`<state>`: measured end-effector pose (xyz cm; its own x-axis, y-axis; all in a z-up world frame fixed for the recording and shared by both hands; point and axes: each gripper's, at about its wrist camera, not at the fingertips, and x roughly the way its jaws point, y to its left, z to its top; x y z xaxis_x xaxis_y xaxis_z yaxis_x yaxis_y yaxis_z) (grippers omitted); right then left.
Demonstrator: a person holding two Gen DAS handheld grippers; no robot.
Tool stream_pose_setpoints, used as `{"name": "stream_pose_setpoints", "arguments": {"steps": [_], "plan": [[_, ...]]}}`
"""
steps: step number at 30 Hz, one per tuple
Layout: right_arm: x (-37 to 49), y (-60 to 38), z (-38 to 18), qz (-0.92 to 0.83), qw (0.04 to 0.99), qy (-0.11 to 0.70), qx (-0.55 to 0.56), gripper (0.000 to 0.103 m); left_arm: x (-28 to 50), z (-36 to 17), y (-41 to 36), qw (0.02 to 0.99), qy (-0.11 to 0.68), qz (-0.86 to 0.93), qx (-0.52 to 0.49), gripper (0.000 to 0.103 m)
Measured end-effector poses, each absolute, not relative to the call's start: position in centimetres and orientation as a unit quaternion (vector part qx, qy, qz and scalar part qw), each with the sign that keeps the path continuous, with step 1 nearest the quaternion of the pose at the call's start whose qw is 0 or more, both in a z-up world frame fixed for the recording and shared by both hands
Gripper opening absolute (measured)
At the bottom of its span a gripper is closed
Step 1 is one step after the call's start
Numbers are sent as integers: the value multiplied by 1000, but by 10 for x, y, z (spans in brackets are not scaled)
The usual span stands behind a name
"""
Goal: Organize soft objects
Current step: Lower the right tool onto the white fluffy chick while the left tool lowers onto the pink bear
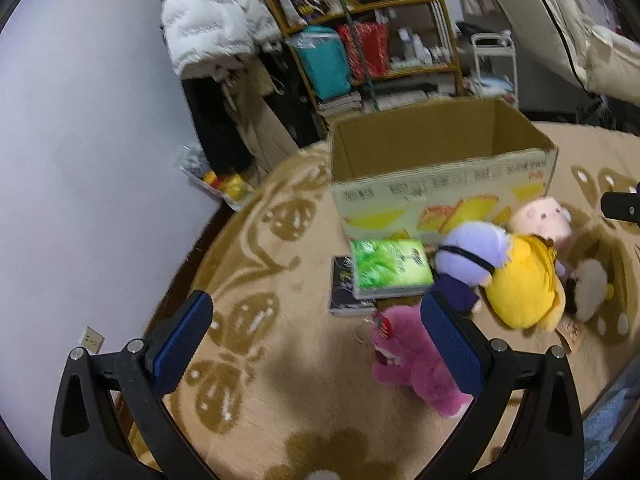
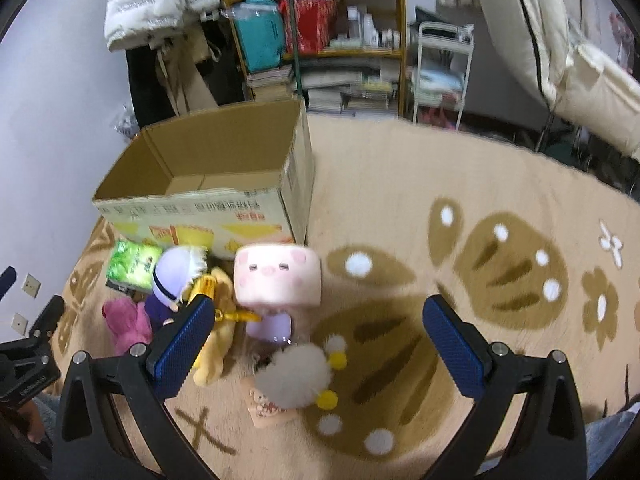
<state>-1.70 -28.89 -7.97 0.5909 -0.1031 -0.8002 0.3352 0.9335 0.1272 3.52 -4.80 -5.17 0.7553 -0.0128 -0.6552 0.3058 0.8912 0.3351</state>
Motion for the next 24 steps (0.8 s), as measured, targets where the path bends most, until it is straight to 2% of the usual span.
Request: {"name": "stream_pose_setpoints", "arguments": {"steps": [11,24], "plan": [[0,-286,-116,-87,834,525,146,103,68,-89,-56,868,450,-118,175,103],[15,-289,-166,-82,775,603,168,103,82,-137,-70,822,531,-133,159,103]]}}
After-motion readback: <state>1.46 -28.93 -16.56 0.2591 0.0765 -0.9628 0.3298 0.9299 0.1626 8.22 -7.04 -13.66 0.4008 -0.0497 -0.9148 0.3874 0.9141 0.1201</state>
